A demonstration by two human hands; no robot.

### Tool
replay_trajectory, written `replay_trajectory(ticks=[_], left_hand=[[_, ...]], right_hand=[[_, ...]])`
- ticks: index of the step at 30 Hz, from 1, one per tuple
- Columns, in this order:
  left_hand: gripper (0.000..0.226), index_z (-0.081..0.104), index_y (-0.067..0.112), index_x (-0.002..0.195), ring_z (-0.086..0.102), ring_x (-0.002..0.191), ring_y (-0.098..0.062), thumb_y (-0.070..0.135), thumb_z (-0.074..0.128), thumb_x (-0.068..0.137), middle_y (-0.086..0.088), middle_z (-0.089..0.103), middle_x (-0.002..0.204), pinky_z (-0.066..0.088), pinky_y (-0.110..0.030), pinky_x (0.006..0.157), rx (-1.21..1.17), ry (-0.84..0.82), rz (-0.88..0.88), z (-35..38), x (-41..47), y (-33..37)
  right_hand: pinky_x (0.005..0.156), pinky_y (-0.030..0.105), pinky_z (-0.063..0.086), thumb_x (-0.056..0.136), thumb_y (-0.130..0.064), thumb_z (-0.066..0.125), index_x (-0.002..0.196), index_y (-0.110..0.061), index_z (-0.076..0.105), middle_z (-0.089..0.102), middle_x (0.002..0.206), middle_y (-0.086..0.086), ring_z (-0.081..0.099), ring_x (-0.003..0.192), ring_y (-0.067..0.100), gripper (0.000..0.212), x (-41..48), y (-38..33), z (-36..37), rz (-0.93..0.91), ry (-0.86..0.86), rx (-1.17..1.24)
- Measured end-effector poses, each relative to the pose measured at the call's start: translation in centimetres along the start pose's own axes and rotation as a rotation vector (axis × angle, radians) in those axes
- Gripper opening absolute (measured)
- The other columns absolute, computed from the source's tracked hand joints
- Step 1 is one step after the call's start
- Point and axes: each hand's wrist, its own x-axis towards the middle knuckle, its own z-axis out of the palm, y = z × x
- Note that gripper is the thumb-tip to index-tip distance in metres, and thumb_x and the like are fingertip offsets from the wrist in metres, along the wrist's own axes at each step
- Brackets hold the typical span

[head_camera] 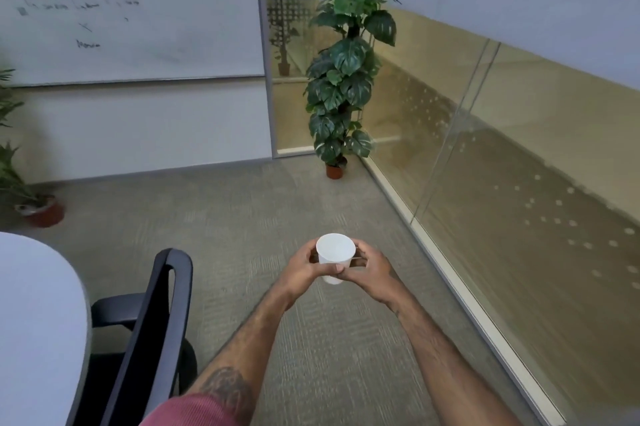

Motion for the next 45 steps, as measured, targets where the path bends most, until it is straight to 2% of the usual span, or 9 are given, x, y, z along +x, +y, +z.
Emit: replay_trajectory(ticks=[3, 5, 12, 19, 22, 27, 32, 37, 45], left_hand=[[0.063, 0.06, 0.018, 0.124, 0.062, 0.116, -0.022, 0.017, 0.085, 0.066, -0.003, 0.069, 0.12, 0.051, -0.032, 0.097, -0.01, 0.051, 0.0, -1.9, 3.8, 0.3], [0.066, 0.061, 0.017, 0.124, 0.062, 0.116, -0.022, 0.021, 0.085, 0.063, -0.004, 0.069, 0.121, 0.051, -0.037, 0.101, -0.011, 0.092, -0.002, -3.2, 6.7, 0.3], [0.067, 0.06, 0.016, 0.125, 0.062, 0.116, -0.025, 0.022, 0.084, 0.063, -0.007, 0.069, 0.12, 0.05, -0.042, 0.103, -0.004, 0.239, 0.002, -9.0, 18.6, 1.3], [0.063, 0.062, 0.019, 0.121, 0.065, 0.112, -0.023, 0.018, 0.083, 0.061, -0.004, 0.072, 0.115, 0.053, -0.032, 0.094, -0.072, 0.471, 0.007, -16.0, 27.3, 3.2], [0.064, 0.061, 0.015, 0.122, 0.064, 0.113, -0.026, 0.015, 0.082, 0.062, -0.008, 0.071, 0.117, 0.052, -0.039, 0.098, -0.094, 0.592, 0.016, -20.1, 29.1, 3.6], [0.059, 0.063, 0.02, 0.117, 0.067, 0.102, -0.013, 0.012, 0.08, 0.061, 0.001, 0.073, 0.109, 0.054, -0.026, 0.087, -0.133, 0.747, 0.014, -28.2, 30.8, 3.9], [0.068, 0.058, 0.015, 0.125, 0.065, 0.109, -0.017, 0.011, 0.081, 0.061, -0.009, 0.069, 0.12, 0.053, -0.031, 0.094, -0.136, 0.834, 0.031, -38.5, 33.1, 3.8], [0.069, 0.059, 0.012, 0.125, 0.063, 0.114, -0.027, 0.012, 0.08, 0.06, -0.012, 0.068, 0.12, 0.05, -0.041, 0.101, -0.138, 0.92, 0.032, -49.2, 35.4, 4.6], [0.068, 0.058, 0.011, 0.125, 0.063, 0.107, -0.018, 0.012, 0.079, 0.06, -0.012, 0.067, 0.12, 0.05, -0.031, 0.094, -0.126, 1.064, 0.012, -63.5, 36.5, 6.3]], right_hand=[[0.08, 0.02, 0.055, 0.059, -0.048, 0.085, 0.113, -0.044, 0.06, 0.071, 0.109, -0.016, 0.068, 0.096, 0.001, 0.06, 5.1, 0.0, -0.1, -0.013, -0.032, 0.009], [0.083, 0.025, 0.056, 0.057, -0.048, 0.086, 0.112, -0.042, 0.061, 0.072, 0.108, -0.014, 0.069, 0.096, 0.004, 0.06, 9.1, 0.3, 0.1, -0.022, -0.069, 0.016], [0.081, 0.019, 0.055, 0.061, -0.051, 0.086, 0.117, -0.044, 0.059, 0.071, 0.11, -0.016, 0.067, 0.1, 0.0, 0.062, 24.9, -0.1, 0.5, -0.087, -0.248, 0.017], [0.085, 0.024, 0.055, 0.065, -0.038, 0.088, 0.117, -0.035, 0.062, 0.072, 0.108, -0.01, 0.068, 0.098, 0.003, 0.059, 39.9, -3.2, 3.2, -0.17, -0.457, 0.008], [0.087, 0.028, 0.055, 0.061, -0.041, 0.088, 0.114, -0.033, 0.065, 0.073, 0.106, -0.009, 0.069, 0.098, 0.006, 0.059, 45.2, -5.0, 6.7, -0.222, -0.553, 0.011], [0.088, 0.031, 0.056, 0.062, -0.045, 0.088, 0.119, -0.033, 0.064, 0.073, 0.107, -0.011, 0.069, 0.099, 0.007, 0.062, 53.0, -8.2, 14.4, -0.318, -0.711, -0.026], [0.085, 0.023, 0.055, 0.061, -0.046, 0.087, 0.113, -0.046, 0.063, 0.072, 0.107, -0.016, 0.068, 0.098, 0.004, 0.057, 60.4, -11.4, 23.1, -0.368, -0.783, -0.024], [0.086, 0.025, 0.054, 0.063, -0.04, 0.088, 0.114, -0.037, 0.065, 0.073, 0.106, -0.015, 0.069, 0.098, 0.004, 0.056, 67.5, -15.8, 32.1, -0.373, -0.844, 0.003], [0.082, 0.018, 0.053, 0.059, -0.043, 0.087, 0.116, -0.035, 0.064, 0.072, 0.108, -0.017, 0.068, 0.1, 0.003, 0.062, 76.5, -22.2, 45.7, -0.422, -0.987, 0.03]])
